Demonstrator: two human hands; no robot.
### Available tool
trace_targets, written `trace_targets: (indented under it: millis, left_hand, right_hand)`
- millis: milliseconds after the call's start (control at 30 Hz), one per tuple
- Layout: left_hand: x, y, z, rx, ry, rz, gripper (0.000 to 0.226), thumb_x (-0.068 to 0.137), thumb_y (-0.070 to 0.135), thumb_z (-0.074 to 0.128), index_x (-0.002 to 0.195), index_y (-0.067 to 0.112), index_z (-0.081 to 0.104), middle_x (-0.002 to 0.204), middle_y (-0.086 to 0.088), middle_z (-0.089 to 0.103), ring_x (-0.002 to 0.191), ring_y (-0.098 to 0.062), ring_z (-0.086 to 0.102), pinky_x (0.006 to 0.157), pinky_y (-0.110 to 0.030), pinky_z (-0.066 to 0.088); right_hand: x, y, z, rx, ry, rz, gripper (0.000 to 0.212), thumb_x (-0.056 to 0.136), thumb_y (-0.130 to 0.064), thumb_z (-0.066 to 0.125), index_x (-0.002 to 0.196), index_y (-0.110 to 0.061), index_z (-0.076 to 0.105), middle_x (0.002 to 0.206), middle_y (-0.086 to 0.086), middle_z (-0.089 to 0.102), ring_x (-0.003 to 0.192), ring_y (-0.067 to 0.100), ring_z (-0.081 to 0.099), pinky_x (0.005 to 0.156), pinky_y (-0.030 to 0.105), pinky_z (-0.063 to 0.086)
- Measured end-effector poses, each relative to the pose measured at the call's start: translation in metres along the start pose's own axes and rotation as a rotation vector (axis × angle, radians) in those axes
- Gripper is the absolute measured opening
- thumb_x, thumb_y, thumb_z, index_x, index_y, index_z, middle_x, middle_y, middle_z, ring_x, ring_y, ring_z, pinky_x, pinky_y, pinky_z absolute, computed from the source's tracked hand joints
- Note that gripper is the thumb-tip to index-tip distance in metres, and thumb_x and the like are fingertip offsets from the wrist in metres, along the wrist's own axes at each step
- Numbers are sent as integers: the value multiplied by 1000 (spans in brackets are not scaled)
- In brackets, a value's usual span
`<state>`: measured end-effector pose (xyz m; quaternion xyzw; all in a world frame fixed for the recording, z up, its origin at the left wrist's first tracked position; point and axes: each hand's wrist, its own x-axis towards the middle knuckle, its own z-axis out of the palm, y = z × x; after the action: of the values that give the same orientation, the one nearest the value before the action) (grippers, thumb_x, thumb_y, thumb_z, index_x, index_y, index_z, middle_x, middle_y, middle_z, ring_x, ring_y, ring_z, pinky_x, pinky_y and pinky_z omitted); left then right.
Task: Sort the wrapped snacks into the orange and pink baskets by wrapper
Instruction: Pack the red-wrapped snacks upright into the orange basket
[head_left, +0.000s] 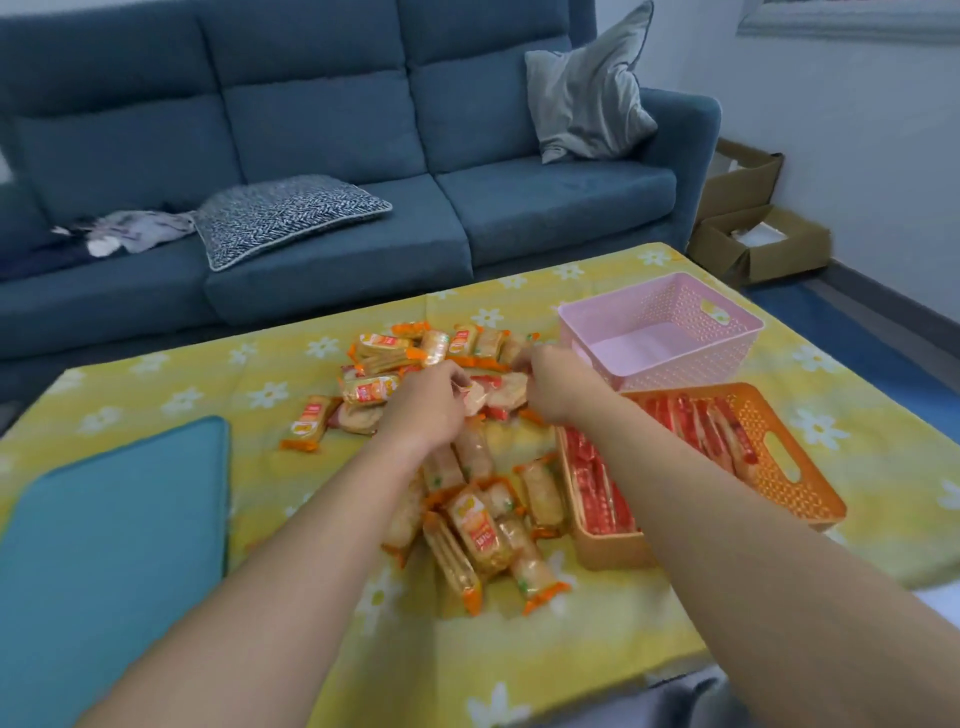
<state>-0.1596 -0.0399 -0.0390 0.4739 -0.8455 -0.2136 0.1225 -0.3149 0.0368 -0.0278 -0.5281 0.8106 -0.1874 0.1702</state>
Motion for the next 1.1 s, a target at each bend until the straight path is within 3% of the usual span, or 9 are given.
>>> trace_targets:
  millis: [233, 367, 467, 633, 733, 833, 900, 1000, 1100]
  left_hand:
    - [75, -13, 37, 260, -265, 161, 47, 95, 21, 54, 141, 30, 48, 139, -4, 57, 121, -29, 56, 84, -36, 47]
    - [97, -14, 49, 443, -385, 187, 57, 89, 25, 60, 141, 40, 42, 142, 0, 53, 128, -31, 47, 93, -42, 43]
    - [101, -13, 45, 502, -402, 156, 73, 91, 23, 59, 155, 32, 25, 156, -3, 33, 145, -34, 26, 108, -46, 38]
    - [83, -13, 15, 528, -182, 237, 40, 84, 33, 71, 122, 26, 58, 136, -6, 42, 131, -32, 37, 92, -41, 46]
    - [65, -27, -5, 331, 26, 299, 27, 79, 46, 78, 98, 32, 66, 114, 6, 54, 110, -21, 45, 81, -33, 41]
    - [45, -50, -30, -199, 36, 224, 36, 69, 58, 81, 84, 27, 70, 110, 10, 60, 107, -12, 52, 89, -32, 41]
    - [29, -61, -43, -569, -1, 113, 29, 72, 44, 85, 88, 23, 72, 121, 8, 65, 112, -9, 58, 95, -29, 43]
    - [10, -82, -56, -974, 33, -70, 32, 80, 22, 82, 108, 12, 71, 99, -1, 76, 89, -18, 72, 71, -30, 57]
    - [-2, -122, -74, -1067, 199, -224, 38, 82, 21, 82, 114, 9, 67, 93, -7, 77, 77, -21, 74, 55, -32, 57]
  right_hand:
    - [75, 12, 38, -273, -176, 105, 36, 93, -27, 60, 119, -2, 58, 122, 17, 67, 109, 36, 63, 82, 38, 50]
    - [93, 16, 40, -400, -168, 120, 67, 77, -32, 82, 130, -8, 47, 123, 10, 64, 114, 34, 61, 85, 40, 51]
    - [101, 18, 36, -315, -246, 130, 43, 73, -27, 87, 101, -8, 60, 105, 10, 69, 91, 28, 66, 71, 33, 53]
    - [91, 20, 27, -93, -234, 107, 23, 77, -14, 79, 77, -12, 55, 76, 4, 58, 71, 22, 57, 54, 28, 42]
    - [75, 13, 12, 107, -63, 45, 13, 84, -8, 68, 88, -14, 56, 78, 0, 57, 71, 17, 55, 56, 26, 42]
    - [58, -3, 1, 457, 47, -2, 17, 86, -15, 71, 95, -20, 58, 81, 1, 63, 69, 16, 58, 61, 31, 49]
    - [45, -27, 0, 666, -71, -31, 17, 89, -4, 66, 98, -17, 61, 85, 5, 64, 74, 18, 61, 68, 34, 55]
    - [33, -66, 6, 923, -307, -69, 30, 88, 10, 58, 111, -7, 64, 98, 13, 67, 86, 24, 68, 78, 35, 61]
    - [40, -91, 22, 903, -226, 2, 27, 94, -2, 56, 117, -13, 66, 111, 10, 70, 96, 24, 70, 76, 34, 59]
